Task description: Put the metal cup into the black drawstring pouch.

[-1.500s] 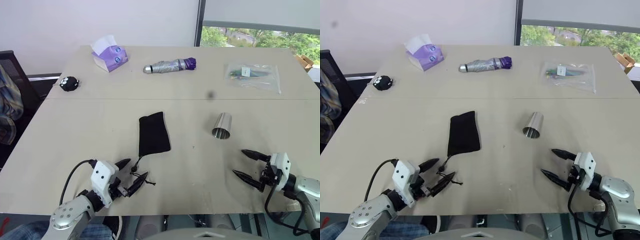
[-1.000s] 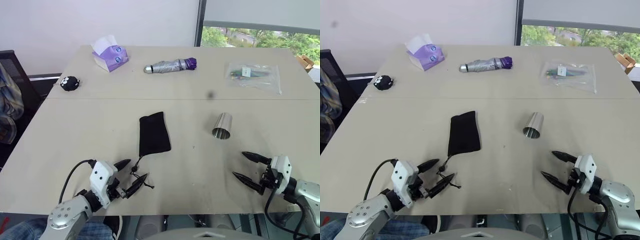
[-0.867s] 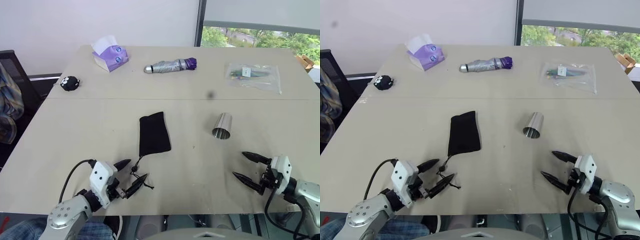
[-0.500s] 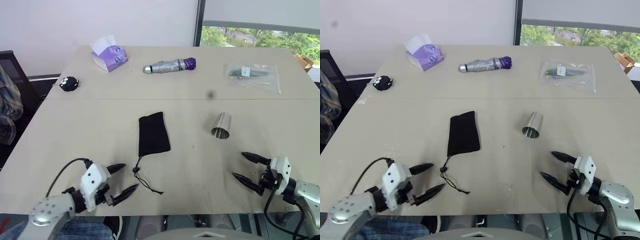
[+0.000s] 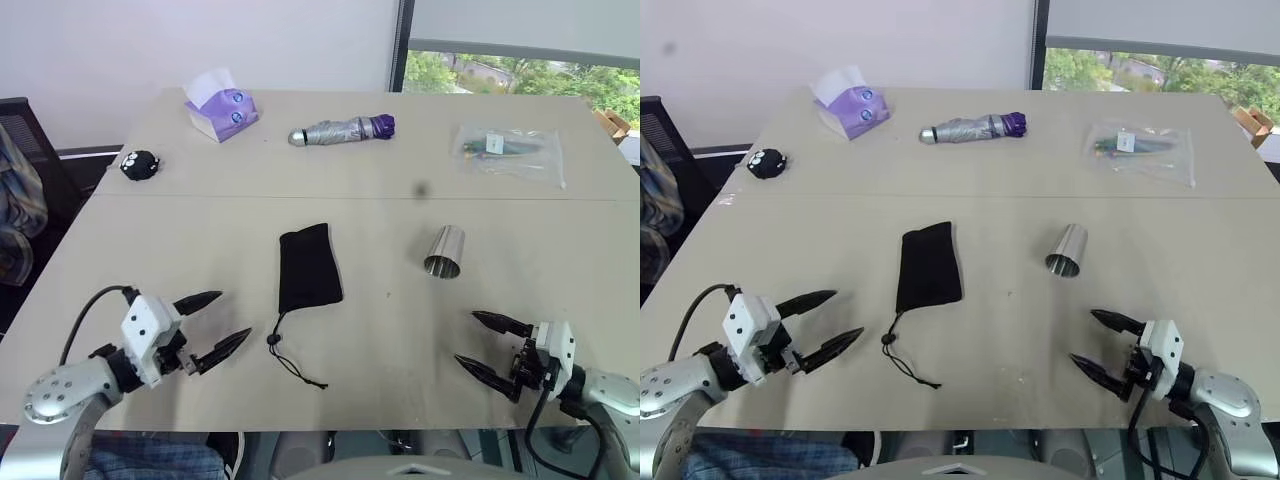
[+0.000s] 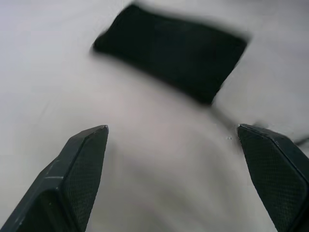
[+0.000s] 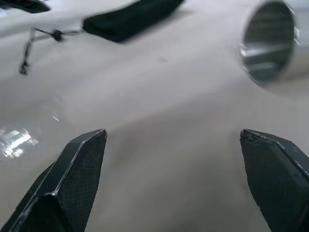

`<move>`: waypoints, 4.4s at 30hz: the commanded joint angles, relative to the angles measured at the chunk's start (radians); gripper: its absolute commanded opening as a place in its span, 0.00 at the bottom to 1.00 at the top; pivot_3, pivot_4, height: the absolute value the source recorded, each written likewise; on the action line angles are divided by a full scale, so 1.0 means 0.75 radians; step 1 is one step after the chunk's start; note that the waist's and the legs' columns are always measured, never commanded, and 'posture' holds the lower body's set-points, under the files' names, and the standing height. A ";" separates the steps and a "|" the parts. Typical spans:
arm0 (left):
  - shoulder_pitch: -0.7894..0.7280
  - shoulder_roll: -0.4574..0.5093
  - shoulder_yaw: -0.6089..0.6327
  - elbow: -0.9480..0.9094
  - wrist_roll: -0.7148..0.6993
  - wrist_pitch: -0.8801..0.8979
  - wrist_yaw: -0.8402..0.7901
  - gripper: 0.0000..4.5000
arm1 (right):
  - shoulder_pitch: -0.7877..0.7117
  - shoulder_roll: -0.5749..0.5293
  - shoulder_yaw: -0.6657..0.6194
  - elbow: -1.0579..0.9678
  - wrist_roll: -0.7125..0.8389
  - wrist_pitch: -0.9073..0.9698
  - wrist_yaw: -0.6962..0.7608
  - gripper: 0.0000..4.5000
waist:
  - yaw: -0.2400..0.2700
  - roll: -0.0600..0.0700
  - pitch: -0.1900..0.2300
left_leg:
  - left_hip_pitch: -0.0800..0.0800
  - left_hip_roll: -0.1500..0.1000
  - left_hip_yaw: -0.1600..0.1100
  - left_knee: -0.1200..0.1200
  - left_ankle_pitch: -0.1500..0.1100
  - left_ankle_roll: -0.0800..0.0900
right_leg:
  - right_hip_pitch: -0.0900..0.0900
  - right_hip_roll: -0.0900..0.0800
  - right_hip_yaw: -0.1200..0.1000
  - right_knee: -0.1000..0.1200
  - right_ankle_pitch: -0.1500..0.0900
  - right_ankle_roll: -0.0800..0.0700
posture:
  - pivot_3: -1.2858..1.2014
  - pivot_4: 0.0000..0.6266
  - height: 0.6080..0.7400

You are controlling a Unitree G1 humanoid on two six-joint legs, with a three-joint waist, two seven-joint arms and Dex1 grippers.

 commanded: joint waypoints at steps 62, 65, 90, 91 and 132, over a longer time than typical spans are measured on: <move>-0.736 -0.286 -0.324 0.033 0.022 0.536 0.320 0.01 | -0.383 0.380 0.096 -0.095 -0.317 0.333 -1.005 1.00 | -0.002 -0.004 -0.001 | 0.001 -0.004 0.000 0.008 0.004 0.007 | 0.001 0.009 0.004 0.013 0.003 -0.005 | 0.52 0.24 1.00; -0.747 -0.298 -0.329 0.018 0.027 0.554 0.345 0.00 | -0.405 0.395 0.089 -0.048 -0.361 0.326 -1.059 0.80 | -0.006 -0.004 -0.001 | 0.000 -0.004 0.001 0.008 0.004 0.007 | 0.001 0.010 0.006 0.013 0.003 -0.005 | 0.52 0.24 1.00; -0.907 -0.375 -0.352 0.101 0.022 0.565 0.383 0.00 | -0.568 0.364 0.418 -0.410 -0.335 0.489 -0.870 0.01 | -0.029 -0.006 -0.001 | 0.001 -0.004 -0.001 0.008 0.004 0.007 | 0.001 0.011 0.005 0.014 0.003 -0.005 | 0.52 0.24 1.00; -0.913 -0.380 -0.352 0.104 0.017 0.567 0.381 0.00 | -0.572 0.353 0.434 -0.407 -0.359 0.496 -0.872 0.01 | -0.028 -0.006 -0.001 | 0.001 -0.004 -0.001 0.008 0.004 0.007 | 0.001 0.011 0.005 0.014 0.003 -0.005 | 0.52 0.24 1.00; -0.914 -0.495 -0.332 -0.078 -0.150 0.658 0.472 0.00 | -1.151 0.842 0.257 0.080 -0.335 1.125 -1.288 0.01 | -0.039 -0.008 0.000 | -0.002 -0.003 -0.004 0.008 0.005 0.006 | 0.000 0.012 0.002 0.014 0.007 0.001 | 0.52 0.24 1.00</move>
